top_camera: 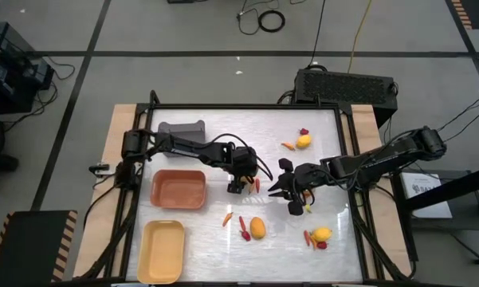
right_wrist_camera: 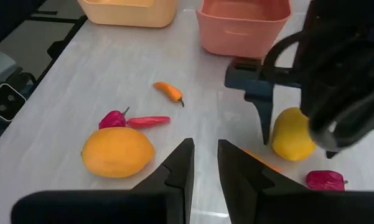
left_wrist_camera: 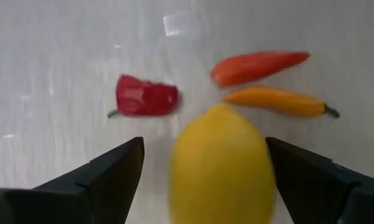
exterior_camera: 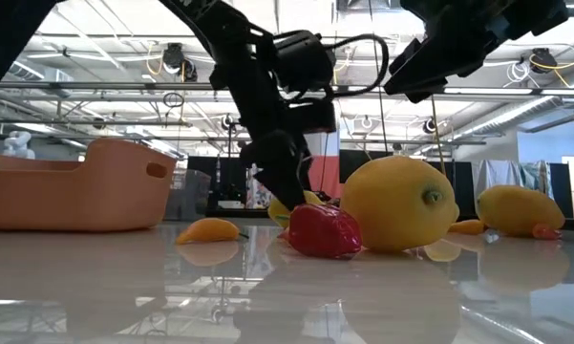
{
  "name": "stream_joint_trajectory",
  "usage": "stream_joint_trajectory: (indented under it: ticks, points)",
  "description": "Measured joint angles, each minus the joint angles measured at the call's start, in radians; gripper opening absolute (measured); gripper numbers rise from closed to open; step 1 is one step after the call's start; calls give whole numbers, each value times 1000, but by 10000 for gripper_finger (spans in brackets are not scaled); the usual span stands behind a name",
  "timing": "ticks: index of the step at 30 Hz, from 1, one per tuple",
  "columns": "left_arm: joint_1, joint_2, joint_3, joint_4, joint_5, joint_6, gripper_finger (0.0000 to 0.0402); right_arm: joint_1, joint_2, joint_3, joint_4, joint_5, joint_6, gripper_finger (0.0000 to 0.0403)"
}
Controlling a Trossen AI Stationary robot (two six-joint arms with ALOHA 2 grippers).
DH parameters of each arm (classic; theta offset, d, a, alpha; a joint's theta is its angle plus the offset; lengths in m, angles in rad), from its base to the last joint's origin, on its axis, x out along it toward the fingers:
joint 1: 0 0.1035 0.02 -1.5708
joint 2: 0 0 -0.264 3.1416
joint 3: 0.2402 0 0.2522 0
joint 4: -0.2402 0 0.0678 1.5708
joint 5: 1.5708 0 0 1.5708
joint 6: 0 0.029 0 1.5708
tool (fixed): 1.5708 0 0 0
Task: Sort produce into baskets
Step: Put the lemon into the black bin
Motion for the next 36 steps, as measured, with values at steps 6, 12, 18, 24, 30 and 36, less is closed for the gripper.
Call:
stream_joint_trajectory:
  ticks: [6,12,18,24,30,36]
  points:
    - [1,-2,-5,-10,6,0,332,-8,0,0,1,6,0,63]
    - [1,-3,-5,-23,6,-5,283,-8,0,0,17,7,0,63]
    - [1,-3,-5,-18,6,-6,232,-8,0,0,16,7,0,63]
    - [5,-43,-6,-61,5,-4,215,-8,0,0,16,7,1,63]
    - [21,-175,-6,-196,2,-29,214,-8,0,0,16,8,-17,63]
    - [69,-356,-7,-354,2,-72,213,-21,0,0,16,97,-30,63]
